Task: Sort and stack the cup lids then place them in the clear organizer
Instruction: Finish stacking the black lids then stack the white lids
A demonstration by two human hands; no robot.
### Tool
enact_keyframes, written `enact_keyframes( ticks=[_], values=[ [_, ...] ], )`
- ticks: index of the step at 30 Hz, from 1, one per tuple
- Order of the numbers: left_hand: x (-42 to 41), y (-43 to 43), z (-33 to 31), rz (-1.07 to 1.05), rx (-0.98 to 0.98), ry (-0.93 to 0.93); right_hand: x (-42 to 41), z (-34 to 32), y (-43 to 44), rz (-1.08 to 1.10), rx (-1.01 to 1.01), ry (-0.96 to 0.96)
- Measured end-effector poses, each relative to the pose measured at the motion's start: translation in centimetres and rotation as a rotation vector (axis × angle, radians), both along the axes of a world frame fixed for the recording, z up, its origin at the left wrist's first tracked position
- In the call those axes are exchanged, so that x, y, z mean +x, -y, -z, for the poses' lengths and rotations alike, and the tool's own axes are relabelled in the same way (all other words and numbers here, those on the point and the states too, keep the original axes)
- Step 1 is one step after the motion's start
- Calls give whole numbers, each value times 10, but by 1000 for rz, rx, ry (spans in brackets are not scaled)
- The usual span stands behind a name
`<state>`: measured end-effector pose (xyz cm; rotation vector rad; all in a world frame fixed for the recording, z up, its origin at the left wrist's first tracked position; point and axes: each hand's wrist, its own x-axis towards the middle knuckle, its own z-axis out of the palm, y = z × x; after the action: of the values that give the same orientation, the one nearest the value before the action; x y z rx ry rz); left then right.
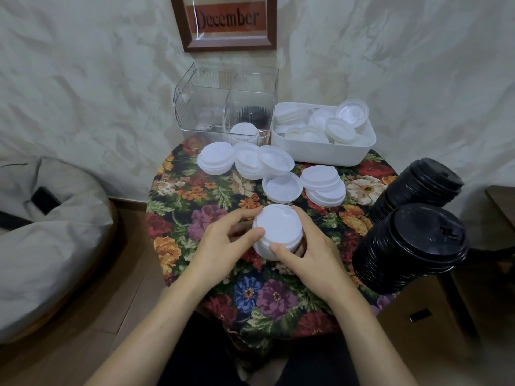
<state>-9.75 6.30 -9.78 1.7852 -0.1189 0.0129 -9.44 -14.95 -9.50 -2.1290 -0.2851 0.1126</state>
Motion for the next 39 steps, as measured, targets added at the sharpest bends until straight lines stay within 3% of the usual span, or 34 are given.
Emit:
enact_keyframes(
  ticks=[4, 7, 11, 14, 31, 39],
  values=[
    [22, -2, -1, -62, 37, 39, 0, -1, 0, 31, -30, 8],
    [52, -2, 2, -119, 330, 148, -1, -1, 1, 31, -10, -11],
    [84, 2, 2, -12, 695, 255, -1, -1, 2, 37, -6, -26],
    [94, 7, 0, -2, 765, 255, -1, -2, 2, 38, -3, -30],
    [31, -10, -40, -118, -572, -129, -4, 4, 2, 74, 5, -42],
    [24, -6, -23, -117, -526, -238, -5, 1, 2, 59, 29, -24]
  ],
)
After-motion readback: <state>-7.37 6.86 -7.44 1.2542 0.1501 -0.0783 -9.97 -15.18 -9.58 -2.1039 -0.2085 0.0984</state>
